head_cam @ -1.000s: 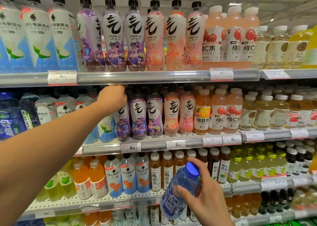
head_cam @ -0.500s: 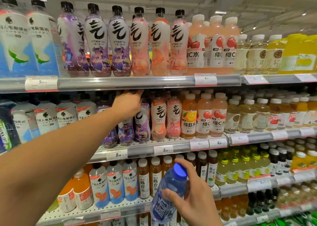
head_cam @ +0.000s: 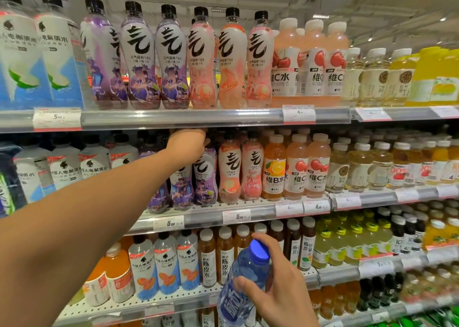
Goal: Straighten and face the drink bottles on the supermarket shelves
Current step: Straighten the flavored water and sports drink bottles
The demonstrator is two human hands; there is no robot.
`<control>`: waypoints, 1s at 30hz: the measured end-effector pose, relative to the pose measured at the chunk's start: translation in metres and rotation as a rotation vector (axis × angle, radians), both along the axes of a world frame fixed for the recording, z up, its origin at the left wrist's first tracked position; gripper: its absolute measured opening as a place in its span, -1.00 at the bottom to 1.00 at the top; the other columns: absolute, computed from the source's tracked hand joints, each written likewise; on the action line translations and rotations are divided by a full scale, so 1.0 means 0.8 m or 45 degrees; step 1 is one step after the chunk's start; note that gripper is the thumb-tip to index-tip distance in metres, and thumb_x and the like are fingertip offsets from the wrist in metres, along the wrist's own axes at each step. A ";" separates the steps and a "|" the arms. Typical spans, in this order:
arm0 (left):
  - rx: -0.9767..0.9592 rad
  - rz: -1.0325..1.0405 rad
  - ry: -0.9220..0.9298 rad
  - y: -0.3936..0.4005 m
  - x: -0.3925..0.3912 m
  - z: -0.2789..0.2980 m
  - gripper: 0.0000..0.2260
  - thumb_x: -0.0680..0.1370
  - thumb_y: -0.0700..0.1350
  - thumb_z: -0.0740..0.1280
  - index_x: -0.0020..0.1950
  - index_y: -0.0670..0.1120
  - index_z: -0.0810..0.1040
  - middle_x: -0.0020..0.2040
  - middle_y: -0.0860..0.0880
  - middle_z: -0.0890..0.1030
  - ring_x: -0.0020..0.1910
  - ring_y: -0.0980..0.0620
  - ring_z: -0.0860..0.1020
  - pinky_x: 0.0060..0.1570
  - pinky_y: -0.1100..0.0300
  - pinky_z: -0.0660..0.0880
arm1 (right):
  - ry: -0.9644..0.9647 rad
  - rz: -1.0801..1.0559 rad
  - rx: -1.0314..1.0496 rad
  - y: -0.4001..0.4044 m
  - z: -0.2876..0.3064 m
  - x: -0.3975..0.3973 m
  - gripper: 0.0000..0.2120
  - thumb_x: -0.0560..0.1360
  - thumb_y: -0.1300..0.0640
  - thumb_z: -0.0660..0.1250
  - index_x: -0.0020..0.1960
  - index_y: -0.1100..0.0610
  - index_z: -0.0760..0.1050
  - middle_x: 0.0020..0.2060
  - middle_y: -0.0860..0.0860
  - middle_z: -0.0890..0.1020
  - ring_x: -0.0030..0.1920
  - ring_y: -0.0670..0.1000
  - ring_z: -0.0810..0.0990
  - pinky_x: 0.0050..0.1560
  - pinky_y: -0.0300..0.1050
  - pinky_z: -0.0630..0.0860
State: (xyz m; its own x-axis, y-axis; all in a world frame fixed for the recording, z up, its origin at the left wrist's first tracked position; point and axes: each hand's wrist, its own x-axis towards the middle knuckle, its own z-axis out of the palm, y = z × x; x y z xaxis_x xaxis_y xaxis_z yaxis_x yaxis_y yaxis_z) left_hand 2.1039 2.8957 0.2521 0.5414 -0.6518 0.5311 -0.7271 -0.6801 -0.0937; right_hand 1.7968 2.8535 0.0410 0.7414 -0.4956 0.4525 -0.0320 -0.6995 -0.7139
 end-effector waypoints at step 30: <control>-0.177 -0.367 -0.048 0.170 -0.052 -0.077 -0.76 0.59 -0.06 0.31 0.24 -0.01 0.57 0.17 0.00 0.63 0.17 -0.06 0.54 0.15 -0.03 0.50 | -0.039 0.054 -0.062 0.025 0.000 -0.007 -0.33 0.41 -0.16 0.55 0.37 -0.39 0.25 0.01 -0.23 0.65 -0.10 -0.14 0.67 -0.07 -0.05 0.63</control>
State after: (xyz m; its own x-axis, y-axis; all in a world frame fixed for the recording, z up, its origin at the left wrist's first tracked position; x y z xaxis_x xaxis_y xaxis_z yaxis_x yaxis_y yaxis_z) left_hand 2.0626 3.0317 0.1905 0.3232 -0.6953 0.6420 -0.8894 -0.4549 -0.0449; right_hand 1.7911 2.8739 0.0406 0.7469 -0.4405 0.4981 0.0200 -0.7339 -0.6790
